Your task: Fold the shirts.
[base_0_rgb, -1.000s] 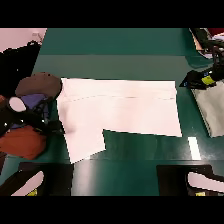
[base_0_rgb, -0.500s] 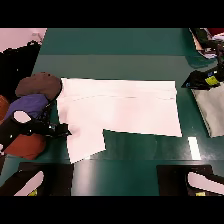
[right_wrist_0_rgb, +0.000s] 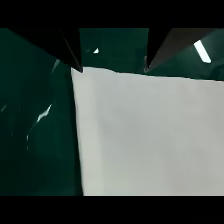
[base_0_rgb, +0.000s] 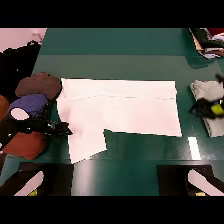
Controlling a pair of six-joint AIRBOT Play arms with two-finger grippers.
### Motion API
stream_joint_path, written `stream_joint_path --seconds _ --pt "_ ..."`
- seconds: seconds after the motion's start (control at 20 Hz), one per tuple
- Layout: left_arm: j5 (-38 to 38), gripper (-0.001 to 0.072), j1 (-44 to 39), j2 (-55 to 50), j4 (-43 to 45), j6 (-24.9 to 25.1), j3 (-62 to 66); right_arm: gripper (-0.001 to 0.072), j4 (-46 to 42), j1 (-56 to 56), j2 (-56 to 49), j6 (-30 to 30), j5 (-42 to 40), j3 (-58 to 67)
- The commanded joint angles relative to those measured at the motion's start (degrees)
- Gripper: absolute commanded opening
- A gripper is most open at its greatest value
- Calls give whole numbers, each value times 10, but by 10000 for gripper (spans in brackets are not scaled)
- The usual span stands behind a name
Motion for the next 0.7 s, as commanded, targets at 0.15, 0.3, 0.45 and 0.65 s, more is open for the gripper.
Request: stream_joint_path --seconds 0.15,0.3,0.45,0.65 --pt "8 24 0 0 -33 2 4 468 45 -148 53 -47 -73 -237" --pt "7 25 0 0 -34 2 4 441 110 -159 53 -77 -107 -276" --pt "7 24 0 0 -34 2 4 437 129 -155 53 -80 -141 -281" --pt "13 24 0 0 -34 2 4 346 136 -99 53 -80 -179 -281"
